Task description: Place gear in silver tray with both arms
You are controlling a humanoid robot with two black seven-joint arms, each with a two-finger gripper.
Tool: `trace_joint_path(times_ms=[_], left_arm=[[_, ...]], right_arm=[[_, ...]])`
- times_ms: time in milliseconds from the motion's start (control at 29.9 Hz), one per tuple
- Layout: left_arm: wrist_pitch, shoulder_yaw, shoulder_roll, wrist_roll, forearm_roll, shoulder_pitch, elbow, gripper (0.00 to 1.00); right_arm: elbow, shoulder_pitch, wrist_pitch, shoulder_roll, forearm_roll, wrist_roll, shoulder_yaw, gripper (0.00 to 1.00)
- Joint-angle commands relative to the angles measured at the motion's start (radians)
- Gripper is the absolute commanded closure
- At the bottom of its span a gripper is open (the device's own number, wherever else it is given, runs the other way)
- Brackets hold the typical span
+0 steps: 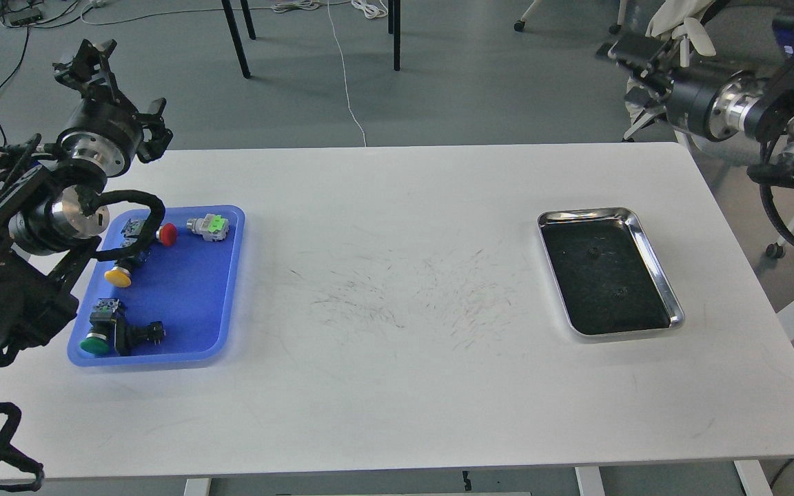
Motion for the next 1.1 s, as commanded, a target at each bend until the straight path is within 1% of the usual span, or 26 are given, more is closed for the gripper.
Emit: trace_joint_path(times_ms=[0, 100, 201, 334, 368, 502, 602, 736, 970, 1070], left_arm=[[0.022, 0.006, 0.020, 0.014, 0.001, -0.026, -0.036, 0.02], [0.022, 0.006, 0.015, 0.016, 0.003, -0.034, -0.033, 0.02], [0.017, 0.006, 0.000, 0.014, 0.003, -0.034, -0.020, 0.02], [0.022, 0.004, -0.067, 0.014, -0.001, -0.037, -0.017, 0.02], [0.023, 0.004, -0.078, 0.016, 0.001, -0.035, -0.019, 0.02], [0.025, -0.006, -0.100, 0.007, 0.001, -0.020, -0.011, 0.02], [0.025, -0.014, -0.117, -0.003, -0.004, -0.017, -0.008, 0.02], [0.022, -0.035, -0.134, -0.007, -0.011, 0.001, -0.008, 0.02], [0.017, -0.123, -0.178, -0.010, -0.037, 0.051, -0.007, 0.02], [0.015, -0.152, -0.184, -0.015, -0.037, 0.051, 0.021, 0.02]], right_arm=[[-0.009, -0.109, 0.012, 0.003, 0.196, 0.003, 0.286, 0.06], [-0.019, -0.202, 0.037, 0.006, 0.433, 0.010, 0.442, 0.06], [-0.051, -0.319, 0.078, 0.042, 0.601, 0.024, 0.577, 0.06], [-0.077, -0.474, 0.166, 0.129, 0.670, 0.023, 0.712, 0.06], [-0.075, -0.520, 0.188, 0.140, 0.679, 0.011, 0.746, 0.06], [-0.071, -0.632, 0.275, 0.180, 0.713, 0.009, 0.786, 0.03], [-0.075, -0.650, 0.273, 0.200, 0.719, 0.015, 0.791, 0.02], [-0.077, -0.655, 0.267, 0.204, 0.723, 0.036, 0.799, 0.01], [-0.078, -0.654, 0.236, 0.210, 0.723, 0.041, 0.817, 0.01], [-0.091, -0.654, 0.224, 0.221, 0.723, 0.046, 0.845, 0.01]])
